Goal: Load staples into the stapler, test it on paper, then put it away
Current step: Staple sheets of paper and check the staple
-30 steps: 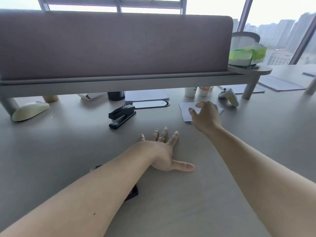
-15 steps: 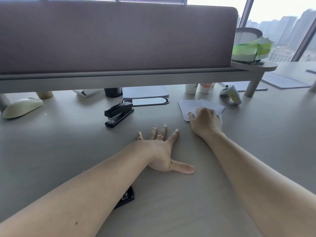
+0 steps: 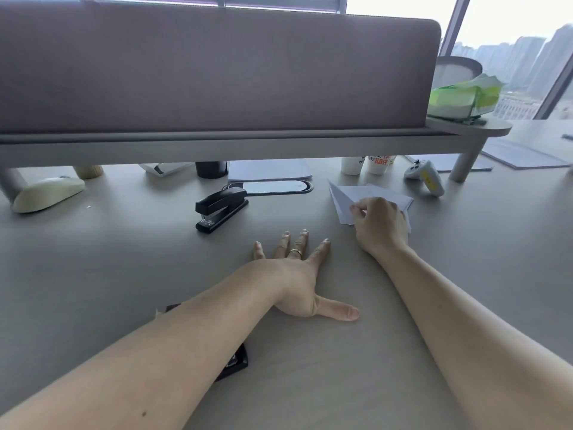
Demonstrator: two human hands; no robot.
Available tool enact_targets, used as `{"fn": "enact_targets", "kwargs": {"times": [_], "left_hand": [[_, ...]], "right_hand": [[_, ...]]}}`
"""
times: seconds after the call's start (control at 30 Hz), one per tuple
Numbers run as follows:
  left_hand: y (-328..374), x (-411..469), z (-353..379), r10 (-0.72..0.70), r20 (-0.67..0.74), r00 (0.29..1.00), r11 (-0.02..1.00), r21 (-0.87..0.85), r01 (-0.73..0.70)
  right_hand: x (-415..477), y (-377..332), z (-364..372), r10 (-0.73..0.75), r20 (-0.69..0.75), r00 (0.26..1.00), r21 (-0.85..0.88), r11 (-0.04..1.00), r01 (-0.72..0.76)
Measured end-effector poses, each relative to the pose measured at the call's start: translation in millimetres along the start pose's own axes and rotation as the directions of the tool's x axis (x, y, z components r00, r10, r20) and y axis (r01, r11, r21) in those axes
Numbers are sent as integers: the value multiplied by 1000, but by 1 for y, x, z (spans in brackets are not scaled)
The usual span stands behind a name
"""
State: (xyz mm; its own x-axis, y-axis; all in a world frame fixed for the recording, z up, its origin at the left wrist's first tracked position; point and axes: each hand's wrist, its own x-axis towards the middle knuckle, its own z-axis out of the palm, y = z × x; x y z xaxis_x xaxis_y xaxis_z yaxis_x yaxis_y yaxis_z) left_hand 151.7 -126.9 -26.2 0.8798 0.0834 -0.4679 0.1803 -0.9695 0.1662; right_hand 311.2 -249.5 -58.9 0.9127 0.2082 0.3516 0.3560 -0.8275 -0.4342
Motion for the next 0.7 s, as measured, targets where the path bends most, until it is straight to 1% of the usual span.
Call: {"fn": "enact_targets", "kwargs": {"times": [0.13,0.3,0.37,0.4,0.43,0.47,0.5,0.53,0.57,0.6,0.63,0.7], "left_hand": [[0,1,0,-1,-2,1000,1000,0,1],[-2,-2,-4,17,-20,1000,999,-36,-18],[-8,-9,-11,45,-67,997,991,-121,-53],[-14,-14,-17,50,-106,993,968,-238,-74],[-20,-21,-22,42,-154,987,905,-412,-103],[-26,-29,-26,24,-212,977,790,-595,-149],[-31,-38,-29,-6,-274,962,650,-732,-205],[-35,-47,-30,-43,-332,942,526,-810,-261],[-38,-55,-30,-86,-377,922,434,-847,-306],[-40,-62,-29,-132,-411,902,367,-866,-341],[-40,-68,-27,-180,-437,881,318,-874,-369],[-41,-83,-20,-239,-480,844,271,-868,-416]], "right_hand": [[-5,-5,-7,8,-103,995,214,977,14],[-34,-24,-20,-7,-240,971,465,877,121],[-53,-33,-27,-62,-262,963,500,845,190],[-62,-36,-30,-98,-259,961,512,830,223],[-72,-38,-34,-126,-244,962,525,816,241],[-82,-40,-38,-138,-220,966,540,807,238],[-91,-41,-42,-142,-197,970,549,803,230],[-101,-43,-46,-150,-181,972,550,804,226],[-111,-45,-49,-163,-178,970,537,810,235],[-120,-49,-51,-182,-187,965,517,817,255],[-128,-52,-53,-205,-197,959,500,821,278],[-144,-58,-57,-248,-211,945,484,814,322]]}}
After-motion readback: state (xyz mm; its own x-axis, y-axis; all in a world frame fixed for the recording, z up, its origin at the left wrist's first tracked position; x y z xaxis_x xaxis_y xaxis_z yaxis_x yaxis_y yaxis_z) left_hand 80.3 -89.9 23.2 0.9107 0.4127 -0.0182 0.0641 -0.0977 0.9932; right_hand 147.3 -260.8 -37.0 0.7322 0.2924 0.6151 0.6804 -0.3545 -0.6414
